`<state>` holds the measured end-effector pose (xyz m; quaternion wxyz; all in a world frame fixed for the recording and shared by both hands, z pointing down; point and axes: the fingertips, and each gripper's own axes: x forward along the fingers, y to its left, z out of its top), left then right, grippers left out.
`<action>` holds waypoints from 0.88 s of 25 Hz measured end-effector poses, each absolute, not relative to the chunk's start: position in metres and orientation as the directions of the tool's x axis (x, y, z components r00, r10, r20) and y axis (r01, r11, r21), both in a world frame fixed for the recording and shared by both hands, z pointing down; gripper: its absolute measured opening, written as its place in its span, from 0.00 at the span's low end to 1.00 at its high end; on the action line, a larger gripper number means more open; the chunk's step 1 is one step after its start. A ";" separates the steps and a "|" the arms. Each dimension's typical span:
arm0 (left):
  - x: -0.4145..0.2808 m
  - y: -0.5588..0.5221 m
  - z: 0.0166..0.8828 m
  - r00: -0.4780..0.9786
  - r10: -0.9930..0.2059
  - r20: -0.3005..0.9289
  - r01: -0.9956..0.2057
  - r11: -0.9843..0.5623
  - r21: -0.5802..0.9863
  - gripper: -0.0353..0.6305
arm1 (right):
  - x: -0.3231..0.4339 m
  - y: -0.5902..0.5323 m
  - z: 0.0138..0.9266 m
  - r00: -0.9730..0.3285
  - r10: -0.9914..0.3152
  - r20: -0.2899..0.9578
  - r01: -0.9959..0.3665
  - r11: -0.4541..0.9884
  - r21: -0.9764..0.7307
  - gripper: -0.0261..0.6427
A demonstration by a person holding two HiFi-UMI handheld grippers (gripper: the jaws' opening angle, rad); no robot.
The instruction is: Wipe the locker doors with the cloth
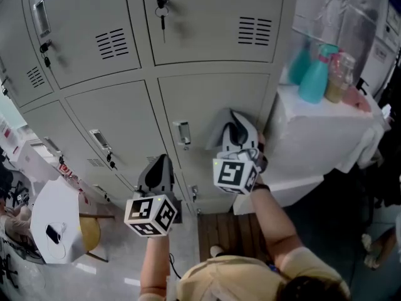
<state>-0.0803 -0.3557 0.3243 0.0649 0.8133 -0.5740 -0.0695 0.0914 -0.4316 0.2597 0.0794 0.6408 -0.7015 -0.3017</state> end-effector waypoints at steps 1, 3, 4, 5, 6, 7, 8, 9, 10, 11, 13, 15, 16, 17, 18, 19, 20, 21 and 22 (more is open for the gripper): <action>-0.076 -0.357 0.324 0.340 -0.940 -0.039 -0.921 -0.341 0.186 0.03 | 0.099 -0.431 0.260 -0.152 -0.950 -0.271 -0.846 -0.016 0.532 0.05; -0.067 -0.359 0.325 0.357 -0.933 -0.041 -0.915 -0.359 0.187 0.03 | 0.113 -0.430 0.260 -0.126 -0.957 -0.260 -0.833 -0.040 0.552 0.05; -0.062 -0.359 0.324 0.366 -0.930 -0.041 -0.911 -0.367 0.187 0.03 | 0.120 -0.431 0.262 -0.112 -0.960 -0.258 -0.833 -0.051 0.551 0.05; -0.057 -0.360 0.324 0.375 -0.926 -0.042 -0.908 -0.376 0.187 0.03 | 0.127 -0.431 0.264 -0.097 -0.962 -0.255 -0.835 -0.061 0.547 0.05; -0.053 -0.361 0.324 0.384 -0.923 -0.042 -0.904 -0.384 0.186 0.03 | 0.134 -0.431 0.265 -0.082 -0.964 -0.251 -0.835 -0.071 0.546 0.05; -0.049 -0.361 0.324 0.392 -0.919 -0.042 -0.901 -0.393 0.184 0.03 | 0.140 -0.431 0.266 -0.068 -0.966 -0.249 -0.835 -0.081 0.544 0.05; -0.045 -0.362 0.324 0.400 -0.915 -0.042 -0.898 -0.401 0.183 0.03 | 0.146 -0.432 0.268 -0.055 -0.967 -0.250 -0.838 -0.091 0.537 0.05; -0.041 -0.362 0.325 0.407 -0.912 -0.042 -0.895 -0.408 0.183 0.03 | 0.151 -0.432 0.269 -0.044 -0.967 -0.252 -0.843 -0.099 0.528 0.05; -0.038 -0.363 0.325 0.413 -0.910 -0.042 -0.892 -0.414 0.184 0.03 | 0.156 -0.432 0.271 -0.037 -0.966 -0.257 -0.850 -0.105 0.516 0.05; -0.036 -0.363 0.326 0.417 -0.908 -0.043 -0.890 -0.418 0.185 0.03 | 0.159 -0.432 0.273 -0.033 -0.965 -0.259 -0.857 -0.106 0.504 0.05; -0.033 -0.362 0.327 0.422 -0.906 -0.044 -0.887 -0.422 0.187 0.03 | 0.161 -0.428 0.273 -0.035 -0.967 -0.252 -0.863 -0.098 0.495 0.05; -0.032 -0.362 0.328 0.422 -0.906 -0.043 -0.887 -0.422 0.189 0.03 | 0.158 -0.421 0.271 -0.051 -0.968 -0.245 -0.859 -0.083 0.505 0.05; -0.033 -0.361 0.329 0.420 -0.907 -0.041 -0.887 -0.420 0.190 0.03 | 0.155 -0.417 0.267 -0.063 -0.968 -0.241 -0.853 -0.073 0.517 0.05; -0.035 -0.360 0.330 0.417 -0.908 -0.040 -0.889 -0.416 0.191 0.03 | 0.151 -0.412 0.265 -0.077 -0.968 -0.239 -0.848 -0.063 0.526 0.05; -0.037 -0.360 0.330 0.412 -0.910 -0.038 -0.891 -0.412 0.193 0.03 | 0.146 -0.408 0.263 -0.092 -0.967 -0.239 -0.847 -0.051 0.529 0.05; -0.039 -0.359 0.331 0.406 -0.913 -0.037 -0.893 -0.405 0.194 0.03 | 0.140 -0.405 0.262 -0.109 -0.964 -0.241 -0.848 -0.036 0.528 0.05; -0.042 -0.358 0.332 0.399 -0.916 -0.035 -0.896 -0.398 0.196 0.03 | 0.134 -0.402 0.262 -0.128 -0.962 -0.243 -0.851 -0.020 0.525 0.05; -0.046 -0.356 0.333 0.391 -0.920 -0.033 -0.900 -0.389 0.198 0.03 | 0.127 -0.399 0.262 -0.148 -0.958 -0.245 -0.852 -0.002 0.523 0.05; -0.050 -0.355 0.335 0.381 -0.924 -0.031 -0.904 -0.379 0.199 0.03 | 0.120 -0.397 0.263 -0.167 -0.955 -0.244 -0.852 0.015 0.523 0.05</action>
